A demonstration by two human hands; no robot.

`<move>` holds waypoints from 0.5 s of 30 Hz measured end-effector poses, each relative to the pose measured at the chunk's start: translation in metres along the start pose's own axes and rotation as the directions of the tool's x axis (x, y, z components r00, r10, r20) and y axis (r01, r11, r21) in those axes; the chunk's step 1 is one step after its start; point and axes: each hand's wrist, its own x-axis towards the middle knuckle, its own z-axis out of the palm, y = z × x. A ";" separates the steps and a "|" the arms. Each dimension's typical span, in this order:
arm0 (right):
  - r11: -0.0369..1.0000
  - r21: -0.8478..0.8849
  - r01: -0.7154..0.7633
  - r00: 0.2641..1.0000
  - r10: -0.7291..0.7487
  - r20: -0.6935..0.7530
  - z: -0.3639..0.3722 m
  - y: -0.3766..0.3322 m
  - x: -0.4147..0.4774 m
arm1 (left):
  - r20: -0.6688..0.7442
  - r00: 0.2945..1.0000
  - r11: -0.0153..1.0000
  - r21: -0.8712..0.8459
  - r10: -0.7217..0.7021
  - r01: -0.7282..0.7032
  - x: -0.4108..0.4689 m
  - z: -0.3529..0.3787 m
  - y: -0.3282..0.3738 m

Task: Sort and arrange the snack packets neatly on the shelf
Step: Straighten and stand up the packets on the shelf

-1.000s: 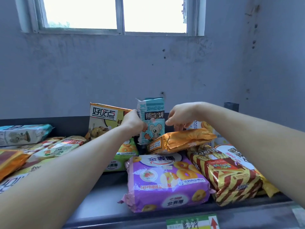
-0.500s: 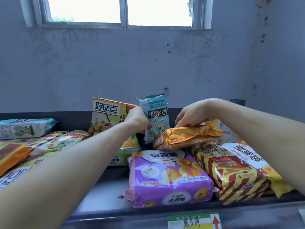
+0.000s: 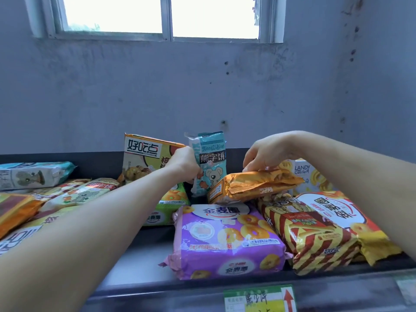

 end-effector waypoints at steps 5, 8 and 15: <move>0.998 0.038 0.050 0.996 -0.047 -0.080 -0.004 0.000 -0.003 | 0.032 0.999 0.997 0.063 0.037 -0.039 -0.004 0.000 0.004; 0.997 0.021 0.072 0.990 -0.069 -0.126 -0.005 -0.002 -0.007 | 0.040 0.996 0.981 0.177 0.077 -0.083 -0.007 0.011 0.008; 0.998 0.038 0.049 0.990 -0.044 -0.135 0.002 0.002 -0.007 | 0.127 0.992 1.000 0.012 -0.014 0.012 -0.004 0.016 0.000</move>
